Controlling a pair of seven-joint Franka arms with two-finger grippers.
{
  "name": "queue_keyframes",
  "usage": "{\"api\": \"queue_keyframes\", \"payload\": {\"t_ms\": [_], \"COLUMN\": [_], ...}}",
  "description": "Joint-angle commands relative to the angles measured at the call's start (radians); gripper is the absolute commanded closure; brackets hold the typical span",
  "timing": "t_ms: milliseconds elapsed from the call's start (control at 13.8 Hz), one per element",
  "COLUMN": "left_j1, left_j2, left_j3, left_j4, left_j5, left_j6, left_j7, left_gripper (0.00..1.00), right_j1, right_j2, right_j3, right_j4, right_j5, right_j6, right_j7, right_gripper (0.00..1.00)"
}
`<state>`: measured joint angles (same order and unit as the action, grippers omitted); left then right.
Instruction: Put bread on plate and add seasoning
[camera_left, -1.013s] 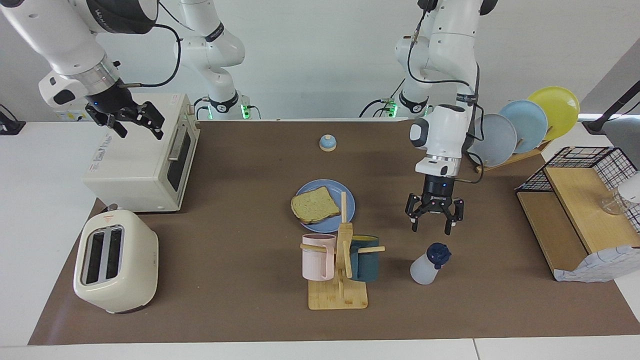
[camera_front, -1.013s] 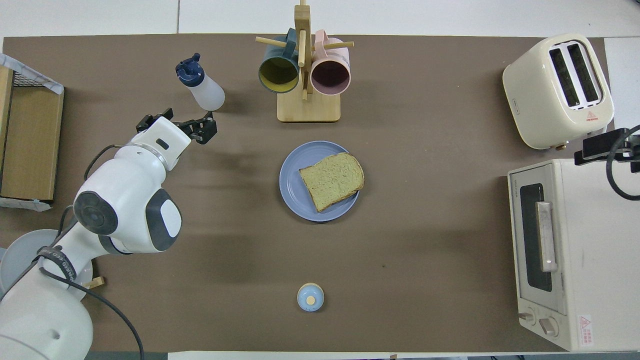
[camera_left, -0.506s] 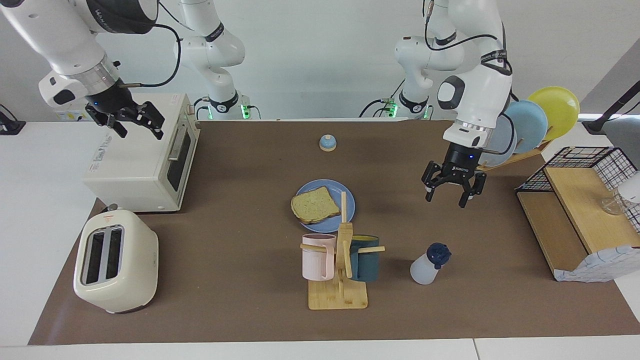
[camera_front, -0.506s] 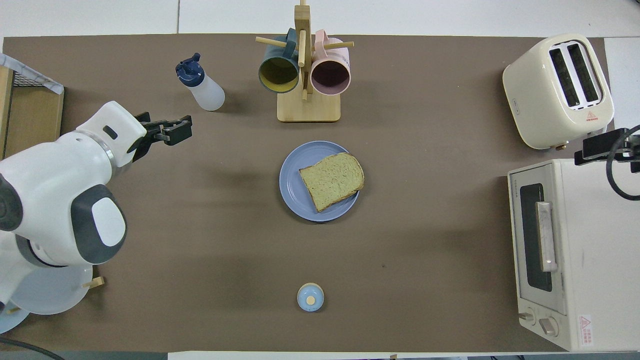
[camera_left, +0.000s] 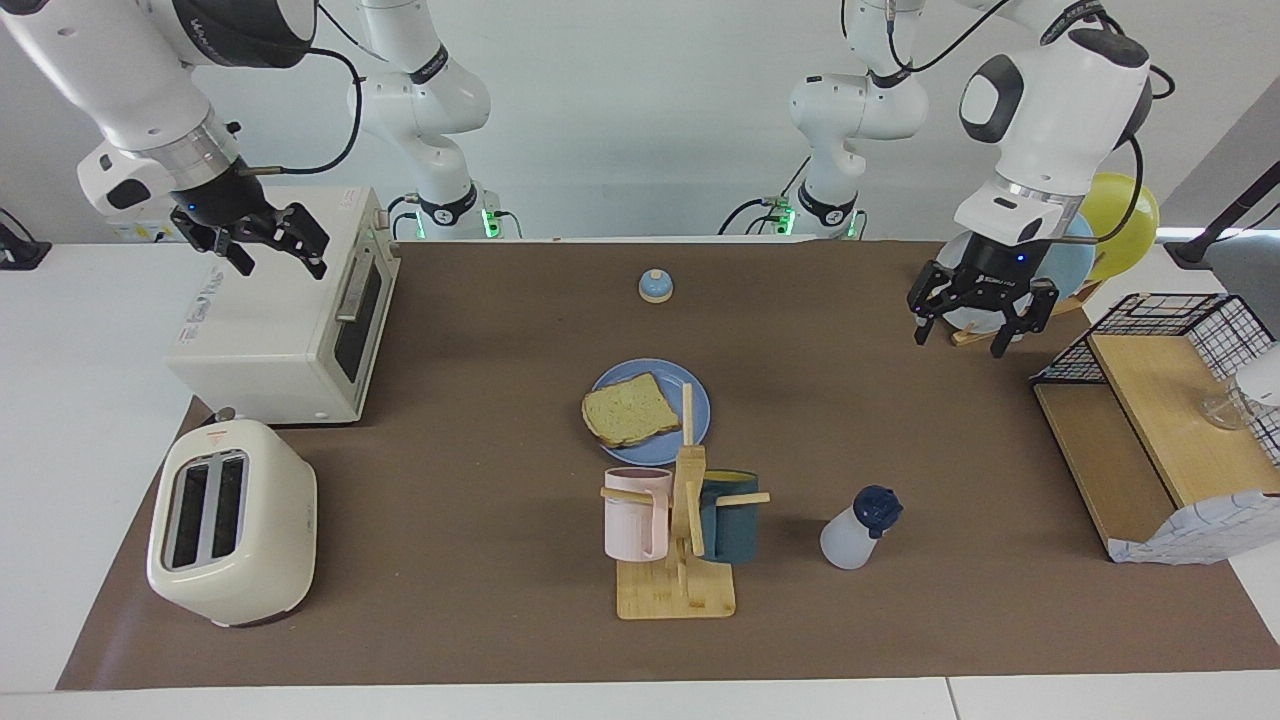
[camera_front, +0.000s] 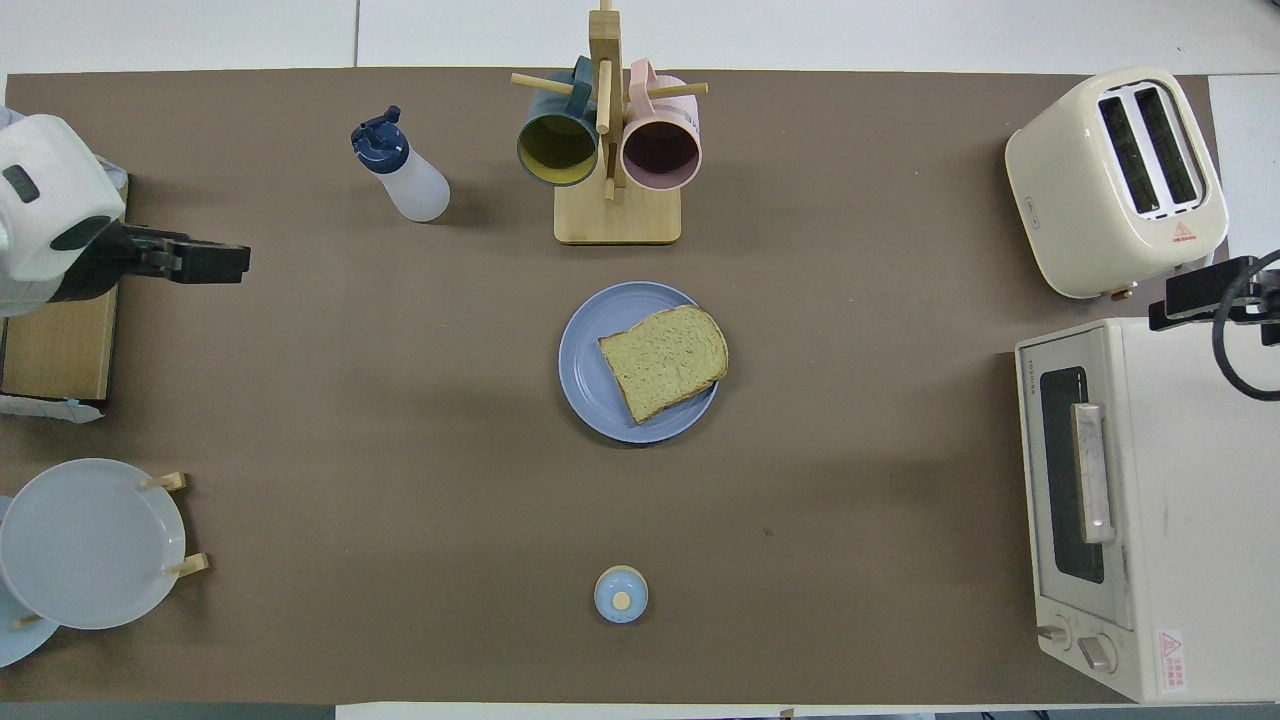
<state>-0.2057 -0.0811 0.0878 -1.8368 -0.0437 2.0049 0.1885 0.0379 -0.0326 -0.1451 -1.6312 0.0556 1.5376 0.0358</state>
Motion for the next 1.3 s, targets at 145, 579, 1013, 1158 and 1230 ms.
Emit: {"api": "queue_keyframes", "payload": {"t_ms": [145, 579, 1013, 1158, 1230], "left_j1": [0.064, 0.100, 0.120, 0.115, 0.117], "left_j2": [0.064, 0.069, 0.054, 0.031, 0.027], "left_j3": [-0.002, 0.000, -0.014, -0.014, -0.017], "left_j4": [0.256, 0.297, 0.292, 0.292, 0.292], "left_j5": [0.047, 0.059, 0.050, 0.050, 0.050], "left_j6": [-0.395, -0.555, -0.520, -0.563, -0.564], "left_j7": [0.016, 0.016, -0.012, -0.006, -0.006], "left_gripper": [0.00, 0.00, 0.00, 0.00, 0.00], "right_j1": [0.000, 0.000, 0.000, 0.000, 0.000], "right_j2": [-0.023, -0.023, -0.023, -0.021, -0.023], "right_j3": [-0.002, -0.002, -0.002, -0.002, -0.002], "right_j4": [-0.021, -0.021, -0.021, -0.021, -0.021], "right_j5": [-0.010, -0.010, -0.010, -0.010, -0.010], "right_j6": [0.006, 0.006, 0.006, 0.006, 0.006], "right_j7": [-0.020, -0.020, -0.020, -0.020, -0.020], "right_gripper": [0.00, 0.00, 0.00, 0.00, 0.00]}}
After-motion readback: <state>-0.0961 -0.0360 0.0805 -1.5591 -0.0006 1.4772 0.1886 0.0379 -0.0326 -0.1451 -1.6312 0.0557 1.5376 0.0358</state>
